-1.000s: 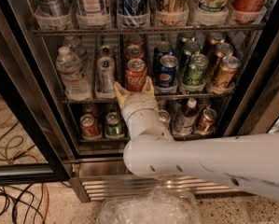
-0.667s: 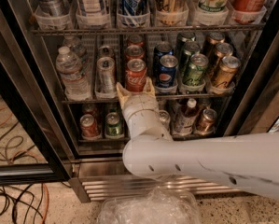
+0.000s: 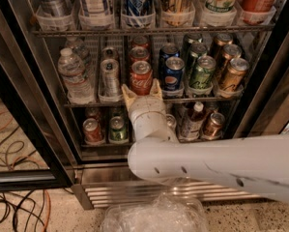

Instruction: Pick coke can from middle shelf of fridge

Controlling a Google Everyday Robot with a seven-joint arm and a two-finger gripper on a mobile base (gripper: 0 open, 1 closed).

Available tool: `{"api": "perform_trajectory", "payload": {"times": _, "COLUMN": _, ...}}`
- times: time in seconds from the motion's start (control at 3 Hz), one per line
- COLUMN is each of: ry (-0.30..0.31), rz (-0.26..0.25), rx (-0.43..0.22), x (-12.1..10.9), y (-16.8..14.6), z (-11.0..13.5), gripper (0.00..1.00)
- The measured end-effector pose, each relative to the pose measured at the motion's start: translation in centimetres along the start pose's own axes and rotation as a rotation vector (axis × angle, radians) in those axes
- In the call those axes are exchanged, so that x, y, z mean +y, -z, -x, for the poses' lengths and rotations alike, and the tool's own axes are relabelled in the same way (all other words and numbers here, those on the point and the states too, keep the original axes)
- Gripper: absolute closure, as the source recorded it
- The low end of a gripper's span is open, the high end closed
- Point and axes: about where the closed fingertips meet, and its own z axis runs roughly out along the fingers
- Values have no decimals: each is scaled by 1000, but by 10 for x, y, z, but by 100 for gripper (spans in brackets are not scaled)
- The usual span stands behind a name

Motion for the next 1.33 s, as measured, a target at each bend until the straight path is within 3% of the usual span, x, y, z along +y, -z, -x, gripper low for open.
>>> {"api": "perform_trajectory", "payload": {"times": 0.67, "ry": -31, "rz": 38, "rx": 15, "x": 13, "y": -40, "z": -7, "gripper": 34}}
{"api": "perform_trajectory", "payload": {"times": 1.0, "ry": -31, "rz": 28, "rx": 35, "x": 10, "y": -46, "z": -13, "gripper": 37}}
{"api": "perform_trajectory", "payload": {"times": 1.33, "ry": -31, "rz": 28, "rx": 35, "x": 10, "y": -46, "z": -13, "gripper": 55}}
